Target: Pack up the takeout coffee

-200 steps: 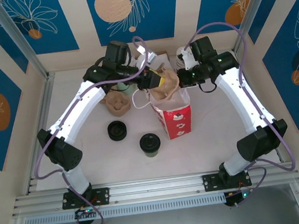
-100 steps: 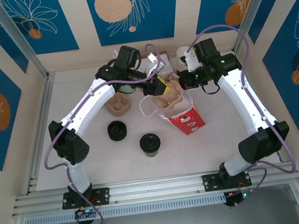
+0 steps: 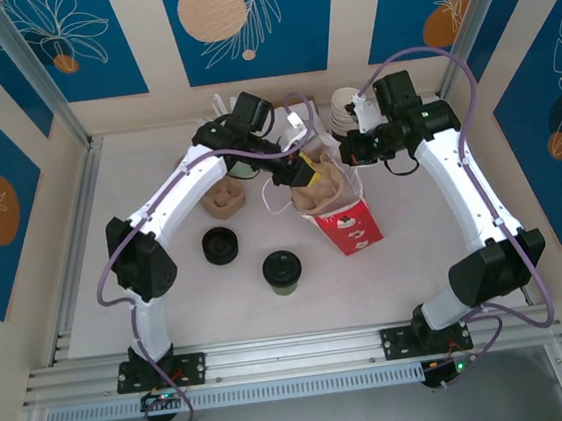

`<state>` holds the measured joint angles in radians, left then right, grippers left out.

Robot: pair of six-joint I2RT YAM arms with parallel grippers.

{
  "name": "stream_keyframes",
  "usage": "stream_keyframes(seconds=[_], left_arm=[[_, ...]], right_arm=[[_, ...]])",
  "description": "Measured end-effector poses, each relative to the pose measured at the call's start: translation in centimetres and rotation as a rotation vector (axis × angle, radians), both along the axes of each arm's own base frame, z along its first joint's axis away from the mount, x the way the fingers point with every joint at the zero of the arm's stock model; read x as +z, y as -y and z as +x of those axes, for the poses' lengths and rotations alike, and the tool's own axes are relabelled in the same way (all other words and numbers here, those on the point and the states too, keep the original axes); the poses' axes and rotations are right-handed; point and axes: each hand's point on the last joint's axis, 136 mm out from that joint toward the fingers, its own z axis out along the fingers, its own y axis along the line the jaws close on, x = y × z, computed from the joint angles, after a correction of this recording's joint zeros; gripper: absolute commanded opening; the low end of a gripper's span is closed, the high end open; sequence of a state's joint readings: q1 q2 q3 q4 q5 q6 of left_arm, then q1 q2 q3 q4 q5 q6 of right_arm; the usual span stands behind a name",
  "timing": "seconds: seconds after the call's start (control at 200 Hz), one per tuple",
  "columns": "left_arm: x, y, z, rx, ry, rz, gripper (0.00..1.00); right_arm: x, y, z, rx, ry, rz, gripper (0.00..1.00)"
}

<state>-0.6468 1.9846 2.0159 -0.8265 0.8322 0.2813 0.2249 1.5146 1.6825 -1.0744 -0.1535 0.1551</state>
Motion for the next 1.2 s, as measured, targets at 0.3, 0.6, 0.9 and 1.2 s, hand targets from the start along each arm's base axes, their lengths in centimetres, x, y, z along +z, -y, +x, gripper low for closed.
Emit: stream_keyframes(seconds=[0.3, 0.6, 0.9, 1.2], left_arm=[[-2.0, 0.5, 0.7, 0.001, -0.005, 0.035, 0.28], [-3.9, 1.8, 1.0, 0.0, 0.006, 0.079, 0.27], [-5.6, 2.1, 1.9, 0.036, 0.037, 0.133, 0.26], [-6.9, 2.7, 2.8, 0.098, 0.068, 0.139, 0.25]], right_arm=[[0.0, -1.1, -0.5, 0.046, -0.026, 0.083, 0.0], [0.1, -1.3, -0.7, 0.057, -0.036, 0.106, 0.0], [-0.2, -1.6, -0.7, 0.065, -0.039, 0.127, 0.0], [0.0, -0.9, -0.1, -0.02, -0.092, 0.211, 0.0]])
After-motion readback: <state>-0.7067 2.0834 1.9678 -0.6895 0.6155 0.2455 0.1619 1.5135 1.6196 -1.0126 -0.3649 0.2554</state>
